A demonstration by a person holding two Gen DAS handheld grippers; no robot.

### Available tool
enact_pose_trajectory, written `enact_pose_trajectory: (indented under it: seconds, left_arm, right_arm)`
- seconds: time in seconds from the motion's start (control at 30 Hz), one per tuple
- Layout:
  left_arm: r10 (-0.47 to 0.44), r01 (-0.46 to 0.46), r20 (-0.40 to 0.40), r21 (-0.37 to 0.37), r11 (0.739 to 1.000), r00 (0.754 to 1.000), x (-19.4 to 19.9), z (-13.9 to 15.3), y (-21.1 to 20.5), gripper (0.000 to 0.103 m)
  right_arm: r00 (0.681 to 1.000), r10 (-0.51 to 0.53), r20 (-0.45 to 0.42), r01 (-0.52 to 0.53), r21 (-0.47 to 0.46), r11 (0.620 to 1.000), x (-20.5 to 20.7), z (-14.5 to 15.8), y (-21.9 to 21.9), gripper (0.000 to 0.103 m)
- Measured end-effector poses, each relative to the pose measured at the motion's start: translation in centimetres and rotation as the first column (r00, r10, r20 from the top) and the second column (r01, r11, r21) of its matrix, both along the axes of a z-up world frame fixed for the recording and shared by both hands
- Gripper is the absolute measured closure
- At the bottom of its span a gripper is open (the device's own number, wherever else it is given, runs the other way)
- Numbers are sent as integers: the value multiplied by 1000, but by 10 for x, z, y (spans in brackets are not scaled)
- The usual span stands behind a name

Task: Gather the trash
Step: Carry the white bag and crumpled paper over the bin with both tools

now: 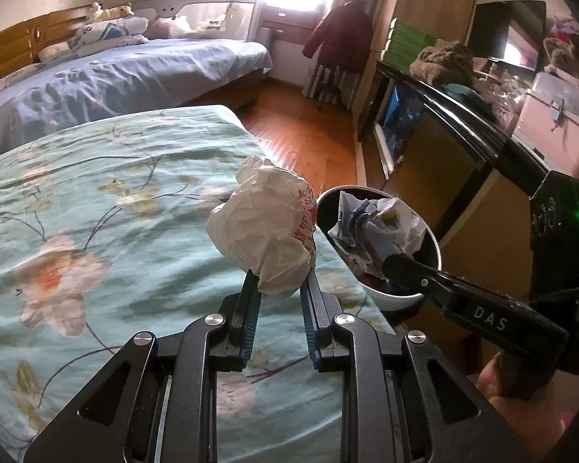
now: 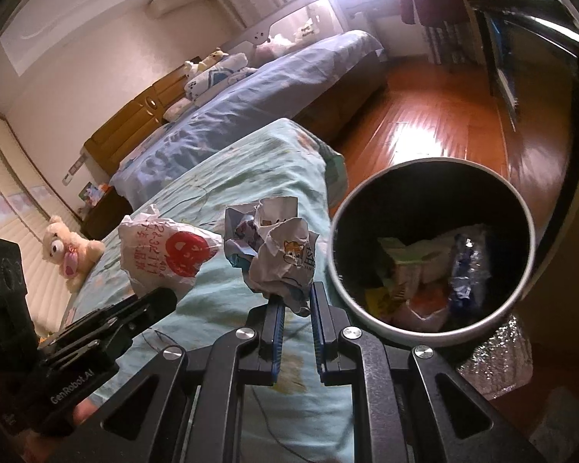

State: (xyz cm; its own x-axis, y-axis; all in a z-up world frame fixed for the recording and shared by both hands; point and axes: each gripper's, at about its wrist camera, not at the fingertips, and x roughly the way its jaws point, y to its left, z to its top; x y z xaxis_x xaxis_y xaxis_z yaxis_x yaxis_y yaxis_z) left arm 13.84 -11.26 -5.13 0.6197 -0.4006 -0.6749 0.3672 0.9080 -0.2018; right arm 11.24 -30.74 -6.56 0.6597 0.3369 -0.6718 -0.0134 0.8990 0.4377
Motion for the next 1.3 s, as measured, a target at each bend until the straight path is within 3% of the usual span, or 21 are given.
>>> enact_pose_trajectory:
  seconds: [1.3]
  left_arm:
    - [-160, 159, 12, 49, 986, 987, 8, 5, -84, 83]
  right_arm:
    - [985, -174, -14, 174, 1, 985, -16, -6, -82, 90]
